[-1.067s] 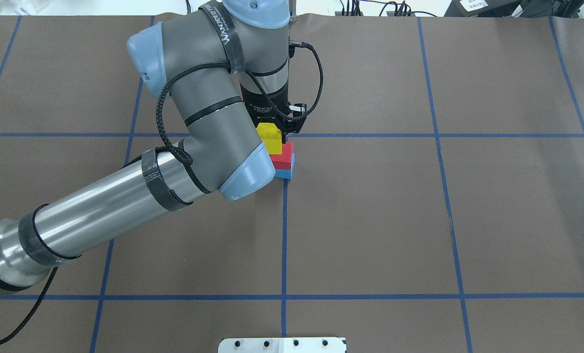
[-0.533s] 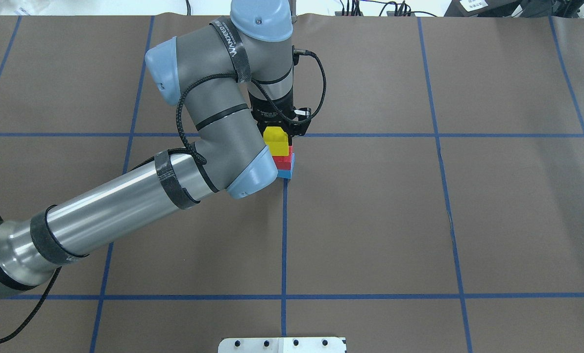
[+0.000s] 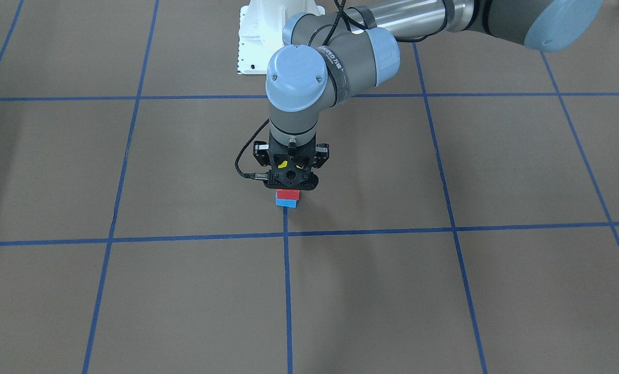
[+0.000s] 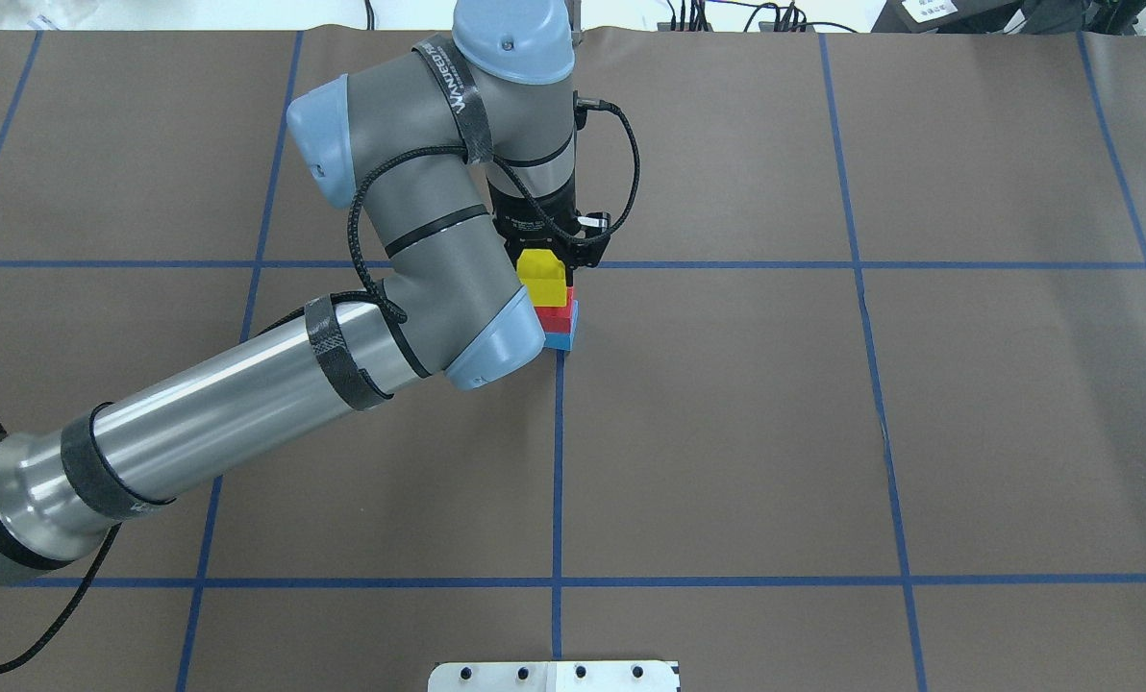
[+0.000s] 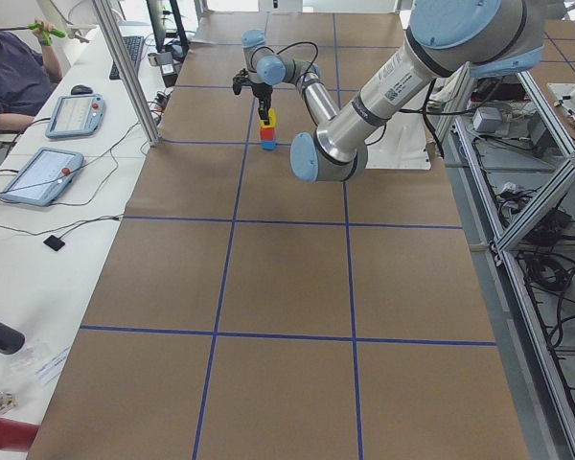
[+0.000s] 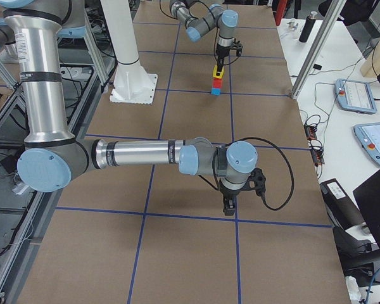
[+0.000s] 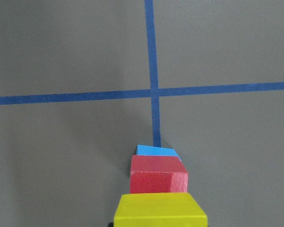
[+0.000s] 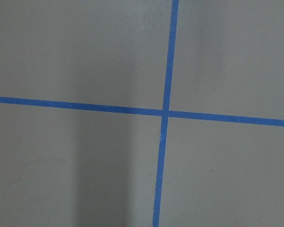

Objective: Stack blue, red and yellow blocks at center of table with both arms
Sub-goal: 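Lower the yellow cube onto the red cube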

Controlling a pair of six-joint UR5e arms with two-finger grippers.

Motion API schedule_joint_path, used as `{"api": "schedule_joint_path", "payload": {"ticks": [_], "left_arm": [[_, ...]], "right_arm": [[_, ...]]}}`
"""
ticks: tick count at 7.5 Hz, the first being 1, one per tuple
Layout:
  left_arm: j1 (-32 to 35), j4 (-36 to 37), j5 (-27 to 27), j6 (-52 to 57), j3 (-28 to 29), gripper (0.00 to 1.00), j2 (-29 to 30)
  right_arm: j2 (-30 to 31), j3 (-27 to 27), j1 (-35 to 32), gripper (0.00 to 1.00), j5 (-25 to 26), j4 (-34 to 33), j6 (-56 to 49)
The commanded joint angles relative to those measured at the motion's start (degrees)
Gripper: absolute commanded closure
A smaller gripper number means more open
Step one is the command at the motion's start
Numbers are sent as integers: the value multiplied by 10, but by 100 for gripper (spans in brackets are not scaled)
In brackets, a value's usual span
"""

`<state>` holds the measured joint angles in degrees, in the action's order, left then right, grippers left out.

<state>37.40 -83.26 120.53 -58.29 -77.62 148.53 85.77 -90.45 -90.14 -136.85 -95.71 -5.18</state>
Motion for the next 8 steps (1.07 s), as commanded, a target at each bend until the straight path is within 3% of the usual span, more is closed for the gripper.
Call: {"api": "schedule_joint_path", "payload": {"ticks": [1,3,4,5,6,8], "left_arm": [[-2,-8,0,3,6,100,-1],[-2,-8,0,-1,6,96,-1],[-2,-7,0,-2,7,56,-1],[-2,-7,-1,-14,6,22,-1],[-2,-7,-1,-27,6,1,-1],[-2,-7,-2,-35,7,1,1]], "right_arm": [[0,0,0,1,0,0,0],[-1,0,0,1,0,0,0],[-1,0,0,1,0,0,0],[-1,0,0,1,0,0,-1],[0,-1,0,1,-1,-1,0],[-1,-1,0,1,-1,-1,-1]]}}
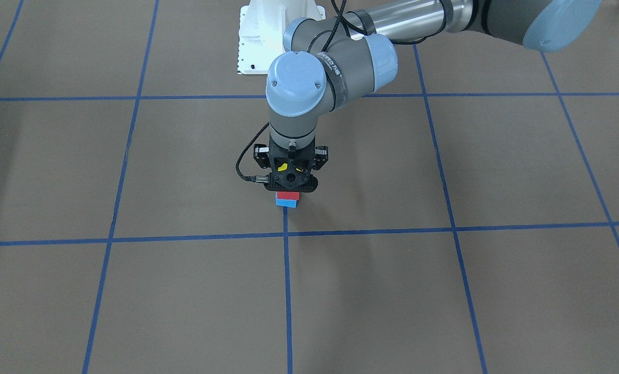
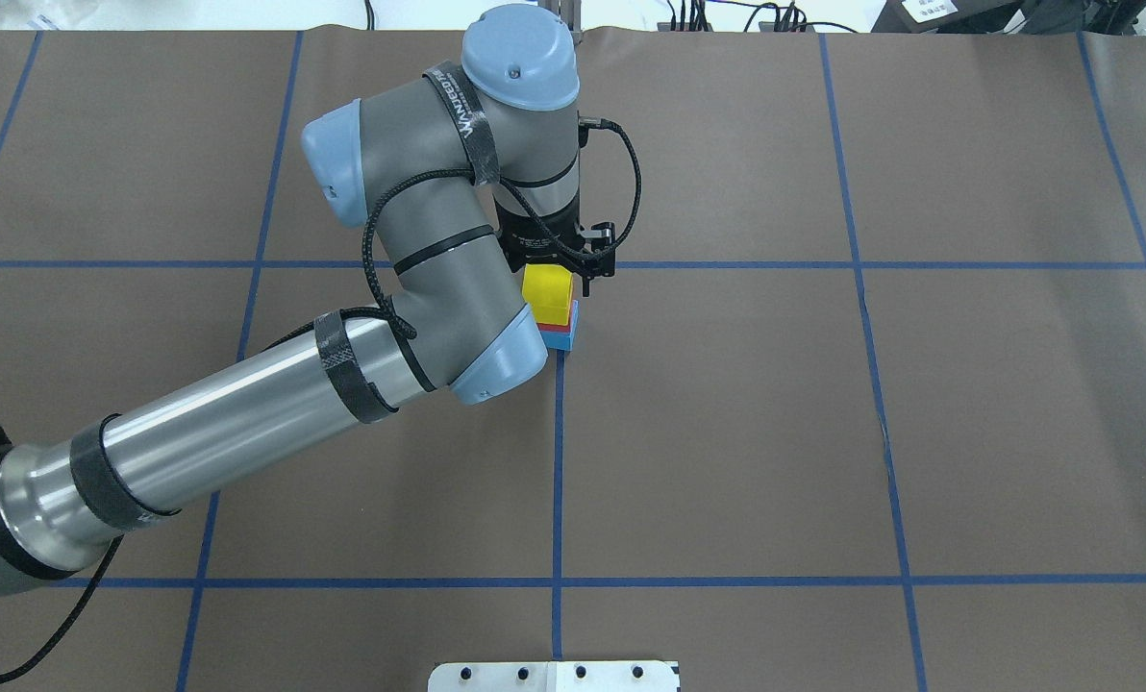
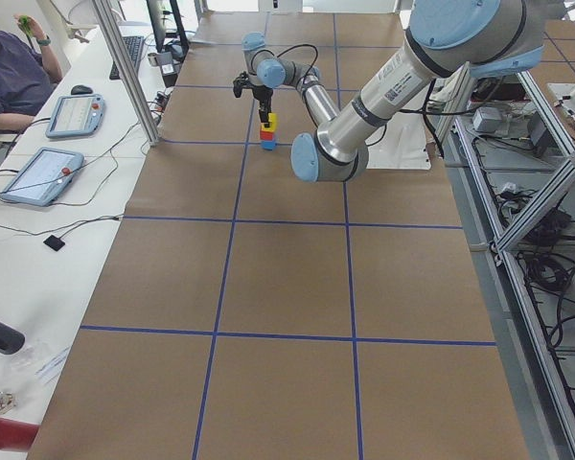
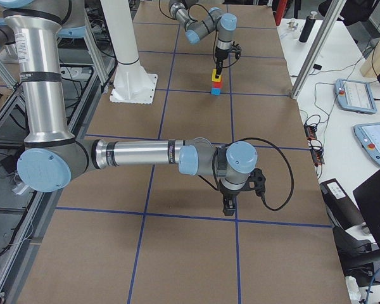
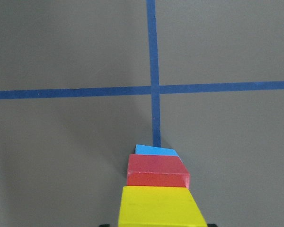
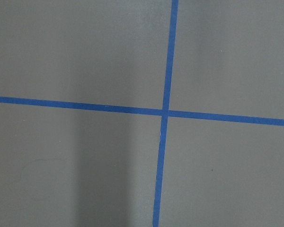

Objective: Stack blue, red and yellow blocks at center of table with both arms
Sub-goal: 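Lower the yellow cube onto the red cube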

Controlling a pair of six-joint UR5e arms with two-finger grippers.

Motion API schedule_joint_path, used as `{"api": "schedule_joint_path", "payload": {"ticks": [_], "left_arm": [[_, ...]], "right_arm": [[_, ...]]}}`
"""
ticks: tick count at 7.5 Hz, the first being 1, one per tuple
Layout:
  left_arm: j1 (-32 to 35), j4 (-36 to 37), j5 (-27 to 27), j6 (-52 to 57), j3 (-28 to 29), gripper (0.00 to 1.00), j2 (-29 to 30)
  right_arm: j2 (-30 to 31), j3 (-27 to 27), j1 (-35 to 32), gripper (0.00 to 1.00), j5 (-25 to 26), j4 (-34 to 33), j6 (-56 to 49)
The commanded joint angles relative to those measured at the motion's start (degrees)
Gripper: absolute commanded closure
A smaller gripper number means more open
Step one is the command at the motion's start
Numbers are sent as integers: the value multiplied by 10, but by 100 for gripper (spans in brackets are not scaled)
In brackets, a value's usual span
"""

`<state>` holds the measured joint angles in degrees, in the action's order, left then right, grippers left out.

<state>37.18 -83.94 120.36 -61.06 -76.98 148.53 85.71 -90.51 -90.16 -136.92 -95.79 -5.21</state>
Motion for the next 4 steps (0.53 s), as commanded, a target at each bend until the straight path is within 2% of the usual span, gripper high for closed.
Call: {"api": "schedule_joint_path", "payload": {"ticks": [1,2,3,4], "left_arm": [[0,0,0,-12,0,1,1],[1,2,0,-12,-4,1,2],[10,12,-1,-10,-31,0,-2],[32,61,0,0,-78,0,-12]], "right_arm": [[0,0,0,1,0,0,-1],[-1,0,0,1,0,1,-1],[-3,0,0,1,-1,0,-1],[1,2,-4,1,-2,3,-10]]}}
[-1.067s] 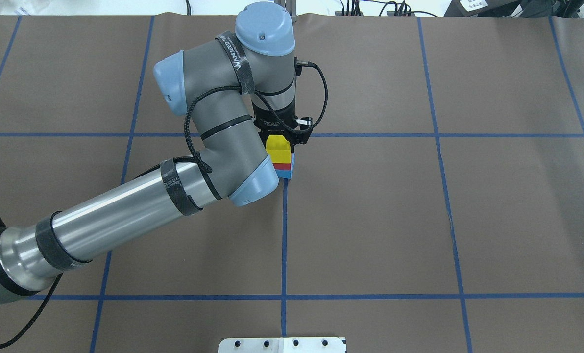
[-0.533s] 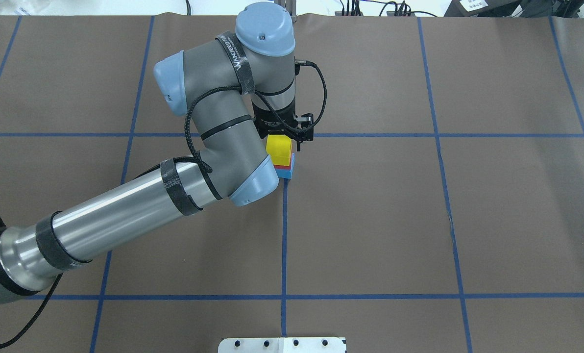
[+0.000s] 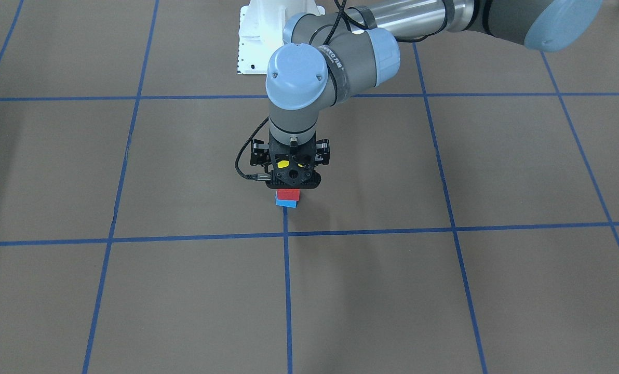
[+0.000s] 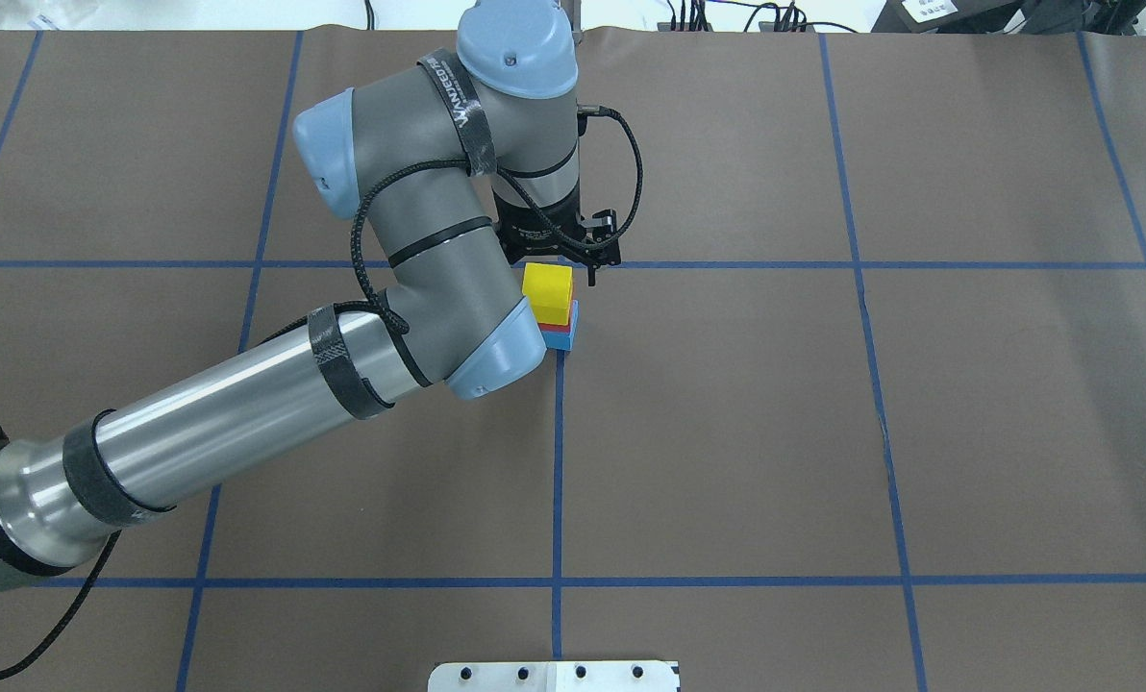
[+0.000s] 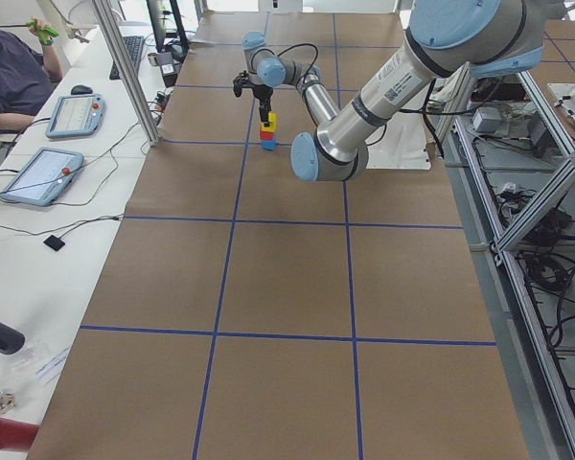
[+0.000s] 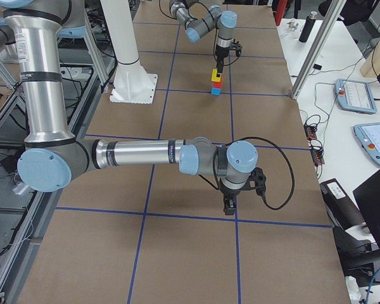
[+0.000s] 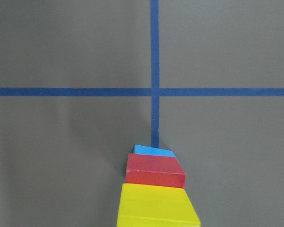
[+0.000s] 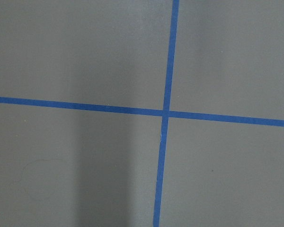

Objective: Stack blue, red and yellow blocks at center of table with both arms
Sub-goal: 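Open the left gripper and withdraw it from the stack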

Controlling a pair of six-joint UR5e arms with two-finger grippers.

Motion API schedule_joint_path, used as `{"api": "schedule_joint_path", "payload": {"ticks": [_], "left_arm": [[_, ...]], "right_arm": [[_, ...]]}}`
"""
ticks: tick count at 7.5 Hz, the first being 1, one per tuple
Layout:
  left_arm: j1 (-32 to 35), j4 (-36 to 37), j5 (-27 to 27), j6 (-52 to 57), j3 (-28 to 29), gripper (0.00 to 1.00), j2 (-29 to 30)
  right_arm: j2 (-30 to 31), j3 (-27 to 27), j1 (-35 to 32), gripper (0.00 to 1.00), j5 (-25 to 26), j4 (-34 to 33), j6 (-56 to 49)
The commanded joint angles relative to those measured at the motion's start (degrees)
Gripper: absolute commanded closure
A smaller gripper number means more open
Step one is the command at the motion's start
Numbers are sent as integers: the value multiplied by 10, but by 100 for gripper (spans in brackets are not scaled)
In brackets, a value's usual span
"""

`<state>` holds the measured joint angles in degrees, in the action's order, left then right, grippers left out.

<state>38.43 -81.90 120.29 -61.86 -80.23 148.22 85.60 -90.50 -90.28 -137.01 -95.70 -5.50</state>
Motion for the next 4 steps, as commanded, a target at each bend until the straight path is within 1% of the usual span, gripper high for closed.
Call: {"api": "schedule_joint_path", "payload": {"ticks": [1,2,3,4], "left_arm": [[38,105,-1,45,-115,0,-38],[65,130,-1,100,-222,0,-123],[113,130,1,180,-328,0,-235],[163,131,4,288,-365,0,-317]], "right_arm": [[3,-5,-6,1,6,3,-7],[5,-3,-7,1,6,3,-7],[2,-2,-13,1,6,4,-9],[-4,-3,-17,1,7,10,-9]]}}
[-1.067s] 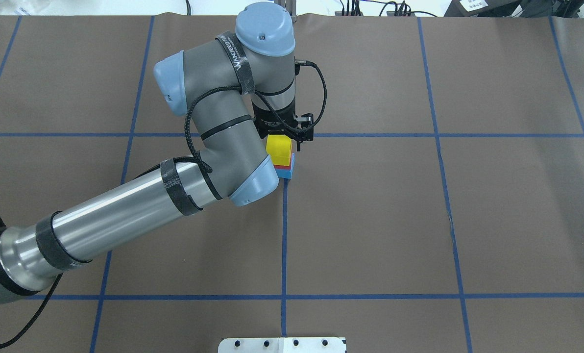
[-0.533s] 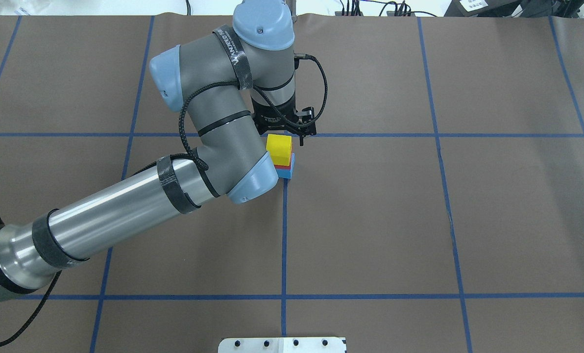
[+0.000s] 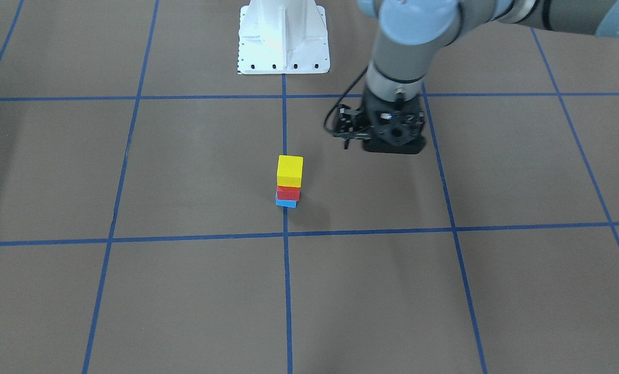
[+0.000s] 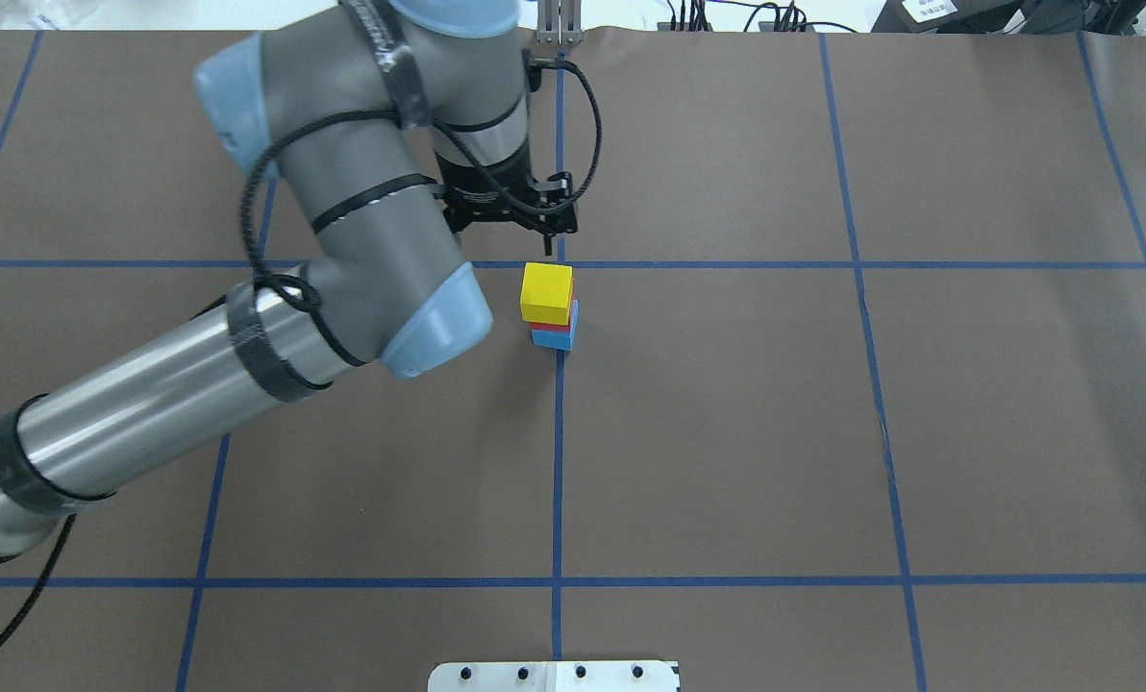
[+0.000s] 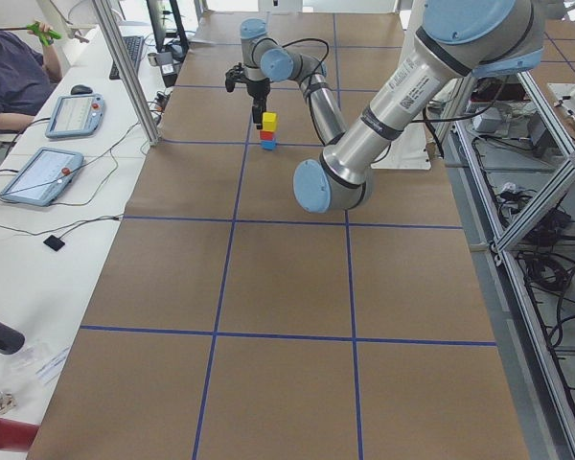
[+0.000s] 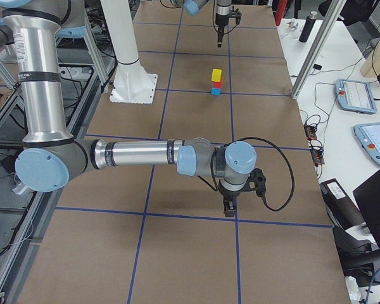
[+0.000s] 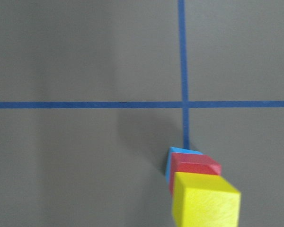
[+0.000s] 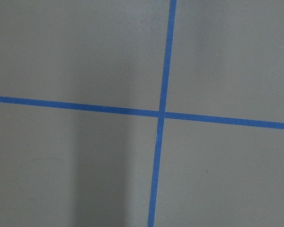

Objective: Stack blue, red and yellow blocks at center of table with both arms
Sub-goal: 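Open the left gripper and withdraw it from the stack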

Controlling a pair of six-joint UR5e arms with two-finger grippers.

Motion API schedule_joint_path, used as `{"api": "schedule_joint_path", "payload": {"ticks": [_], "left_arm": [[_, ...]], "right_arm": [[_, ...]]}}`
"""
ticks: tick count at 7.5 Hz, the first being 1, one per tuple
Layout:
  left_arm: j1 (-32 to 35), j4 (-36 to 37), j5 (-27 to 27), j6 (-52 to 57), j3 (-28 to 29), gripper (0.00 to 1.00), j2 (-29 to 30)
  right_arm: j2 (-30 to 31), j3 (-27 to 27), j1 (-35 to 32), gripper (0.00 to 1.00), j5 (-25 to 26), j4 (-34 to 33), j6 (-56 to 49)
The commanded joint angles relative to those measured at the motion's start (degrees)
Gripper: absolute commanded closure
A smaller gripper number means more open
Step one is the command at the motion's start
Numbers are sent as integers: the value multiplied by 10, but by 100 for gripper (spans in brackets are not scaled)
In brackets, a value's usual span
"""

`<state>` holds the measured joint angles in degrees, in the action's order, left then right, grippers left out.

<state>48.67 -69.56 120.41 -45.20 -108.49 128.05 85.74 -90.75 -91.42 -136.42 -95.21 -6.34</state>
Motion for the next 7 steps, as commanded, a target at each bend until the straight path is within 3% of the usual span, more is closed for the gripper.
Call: {"api": "schedule_joint_path", "payload": {"ticks": [1,3,5,6,7], "left_arm": [[124,3,17,215,-79,0,-188],[263,-40,35,445,-29,0,-310],[353,-102,103,462,36,0,-370],[365,-106,103,456,43,0,-386],[404,-134,102,456,87,0,-380]], "right_arm": [[2,0,-9,1,2,11,-1],[7,-2,-8,1,35,10,4],[8,-2,-8,1,31,9,10],[8,-6,-8,1,31,9,10],[8,-9,-9,1,29,9,10]]}}
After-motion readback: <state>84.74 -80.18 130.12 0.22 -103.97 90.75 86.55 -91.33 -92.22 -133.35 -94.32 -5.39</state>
